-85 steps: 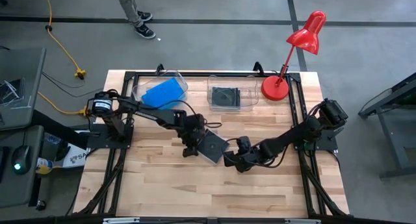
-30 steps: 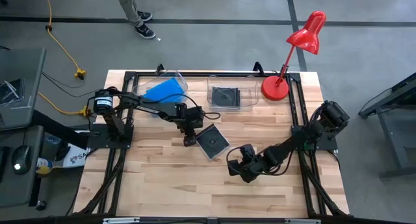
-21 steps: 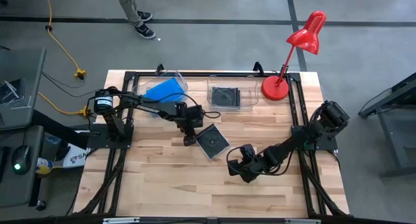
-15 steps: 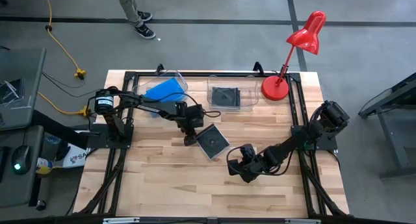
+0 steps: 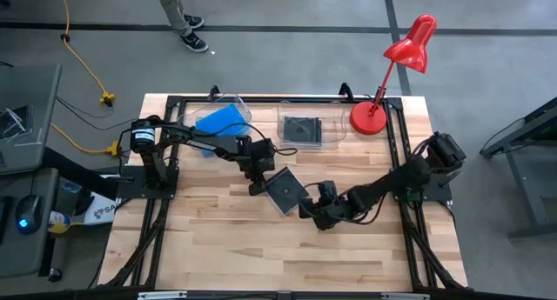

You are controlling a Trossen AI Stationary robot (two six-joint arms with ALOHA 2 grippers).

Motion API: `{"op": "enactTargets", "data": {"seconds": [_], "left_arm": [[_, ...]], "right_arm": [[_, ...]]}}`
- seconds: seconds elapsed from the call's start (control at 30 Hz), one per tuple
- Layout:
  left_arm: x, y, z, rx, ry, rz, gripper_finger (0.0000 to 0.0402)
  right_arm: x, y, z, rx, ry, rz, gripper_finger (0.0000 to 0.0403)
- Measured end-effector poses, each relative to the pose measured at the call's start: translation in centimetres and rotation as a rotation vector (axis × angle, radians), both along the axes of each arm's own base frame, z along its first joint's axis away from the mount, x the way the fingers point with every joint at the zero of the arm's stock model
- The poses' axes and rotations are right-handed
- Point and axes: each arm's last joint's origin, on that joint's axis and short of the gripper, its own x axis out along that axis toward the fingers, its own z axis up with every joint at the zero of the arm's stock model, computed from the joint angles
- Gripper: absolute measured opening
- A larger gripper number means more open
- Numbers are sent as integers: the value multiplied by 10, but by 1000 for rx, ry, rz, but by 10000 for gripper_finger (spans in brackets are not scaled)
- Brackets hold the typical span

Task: Pick & place jewel cases by type
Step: Put the black CD case into the right transparent bin

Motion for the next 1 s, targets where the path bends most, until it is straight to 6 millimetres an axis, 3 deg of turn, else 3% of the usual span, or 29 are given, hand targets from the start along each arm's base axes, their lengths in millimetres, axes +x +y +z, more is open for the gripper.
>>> {"op": "enactTargets", "data": {"seconds": [0.43,1.0], "left_arm": [[0,0,-1,4,2,-2,211],[0,-1,-1,14,-17,-51,211]], "right_arm": [[3,-7,-20,-8,77,-56,240],[28,-26,-44,-18,-18,-165,240]]}}
